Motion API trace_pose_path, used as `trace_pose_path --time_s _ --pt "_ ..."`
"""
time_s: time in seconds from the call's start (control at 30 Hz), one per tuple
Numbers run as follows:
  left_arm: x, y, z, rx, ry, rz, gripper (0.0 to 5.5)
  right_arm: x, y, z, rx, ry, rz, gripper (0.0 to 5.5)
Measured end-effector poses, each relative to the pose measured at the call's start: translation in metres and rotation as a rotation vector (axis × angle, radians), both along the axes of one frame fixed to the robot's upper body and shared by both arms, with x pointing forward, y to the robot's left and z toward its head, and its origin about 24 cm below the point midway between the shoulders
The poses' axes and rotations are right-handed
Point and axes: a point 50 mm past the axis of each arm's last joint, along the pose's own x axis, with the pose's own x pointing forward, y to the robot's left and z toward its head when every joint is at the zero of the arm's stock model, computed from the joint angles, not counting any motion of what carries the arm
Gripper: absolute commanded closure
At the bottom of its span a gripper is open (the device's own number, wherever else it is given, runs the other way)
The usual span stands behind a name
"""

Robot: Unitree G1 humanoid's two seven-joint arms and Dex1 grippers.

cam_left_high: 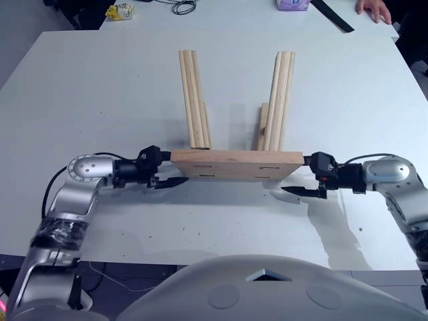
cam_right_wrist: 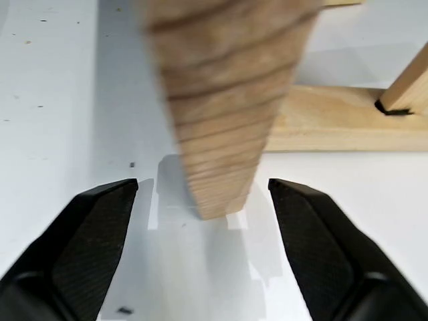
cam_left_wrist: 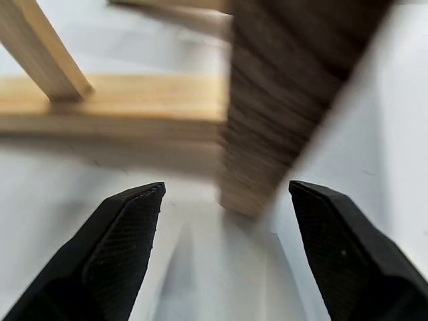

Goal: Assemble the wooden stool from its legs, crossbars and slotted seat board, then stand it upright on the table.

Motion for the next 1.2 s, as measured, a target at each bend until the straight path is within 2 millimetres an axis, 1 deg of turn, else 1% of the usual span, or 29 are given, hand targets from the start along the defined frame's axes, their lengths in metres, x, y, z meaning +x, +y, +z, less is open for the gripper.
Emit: trace_pose_path --time_s 0.13,0.17,0.23,0.27,0.47,0.63,0.67,0.9,1.07,1.13,1.2 --pt "0.003 -0.003 -0.004 -0.007 -0.009 -0.010 2.05 0.004 0.000 -0.005 -0.004 0.013 0.005 1.88" --pt "0.002 -0.004 -0.005 -0.009 -0.005 -0.019 2.01 0.004 0.001 -0.007 -0.006 0.020 0.014 2.06" --pt "0.000 -0.005 -0.006 -0.011 0.007 -0.037 2.01 0.004 0.002 -0.011 -0.001 0.030 0.024 2.24" --pt "-0.002 -0.006 -0.007 -0.012 0.014 -0.045 2.17 0.004 0.002 -0.012 -0.001 0.032 0.028 2.31" --pt "-0.004 -0.007 -0.009 -0.017 0.031 -0.065 3.07 0.003 0.008 -0.016 0.023 0.035 0.030 3.28" --pt "-0.004 -0.004 -0.012 -0.028 0.043 -0.043 3.84 0.004 0.007 -0.021 0.030 0.043 0.006 4.02" --pt "-0.004 -0.003 -0.012 -0.032 0.043 -0.042 3.98 0.004 0.007 -0.021 0.030 0.042 0.003 4.08" --pt "-0.007 -0.002 -0.013 -0.046 0.055 -0.031 4.02 0.004 0.006 -0.023 0.038 0.036 0.010 4.08" --pt "-0.019 -0.001 -0.012 -0.104 0.124 0.000 4.02 -0.001 0.004 -0.022 0.057 0.077 0.006 4.08" --pt "-0.024 0.000 -0.002 -0.145 0.151 0.013 4.02 -0.003 0.001 -0.012 0.091 0.117 0.001 4.08" --pt "-0.027 0.001 0.016 -0.216 0.168 0.024 4.02 -0.005 -0.004 0.004 0.146 0.171 -0.014 4.08"
